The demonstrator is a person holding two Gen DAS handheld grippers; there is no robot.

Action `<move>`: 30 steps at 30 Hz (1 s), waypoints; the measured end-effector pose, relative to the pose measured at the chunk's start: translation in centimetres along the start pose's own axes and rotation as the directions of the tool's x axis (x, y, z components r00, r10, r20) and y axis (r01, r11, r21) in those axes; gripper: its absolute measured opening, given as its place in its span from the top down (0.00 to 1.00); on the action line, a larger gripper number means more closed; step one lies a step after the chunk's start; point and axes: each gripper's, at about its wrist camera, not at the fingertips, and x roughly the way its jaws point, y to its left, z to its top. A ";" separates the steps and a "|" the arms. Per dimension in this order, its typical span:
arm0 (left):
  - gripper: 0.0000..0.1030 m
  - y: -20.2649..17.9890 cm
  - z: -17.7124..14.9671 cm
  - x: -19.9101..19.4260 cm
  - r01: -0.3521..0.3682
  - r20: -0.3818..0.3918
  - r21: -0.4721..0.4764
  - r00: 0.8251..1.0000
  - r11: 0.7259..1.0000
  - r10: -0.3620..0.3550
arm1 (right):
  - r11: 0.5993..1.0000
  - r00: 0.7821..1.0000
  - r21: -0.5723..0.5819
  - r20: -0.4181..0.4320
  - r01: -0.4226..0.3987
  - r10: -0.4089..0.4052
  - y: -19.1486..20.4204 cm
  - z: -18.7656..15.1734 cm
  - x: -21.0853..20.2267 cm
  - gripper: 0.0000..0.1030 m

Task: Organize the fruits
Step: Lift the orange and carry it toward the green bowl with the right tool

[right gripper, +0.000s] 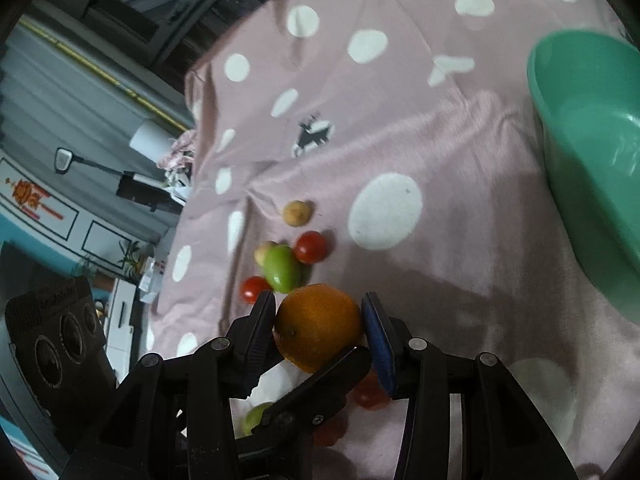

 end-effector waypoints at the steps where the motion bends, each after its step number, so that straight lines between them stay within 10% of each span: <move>1: 0.57 -0.1 0.0 -0.4 0.001 0.013 0.002 1.000 1.000 -0.001 | 1.000 1.000 0.007 0.007 -0.010 0.010 0.1 0.1 -0.3 0.54; 30: 0.57 -1.9 0.1 -4.6 0.042 0.153 0.038 0.987 0.998 -0.048 | 0.994 0.987 -0.106 0.163 0.019 -0.002 3.9 -0.9 -4.8 0.54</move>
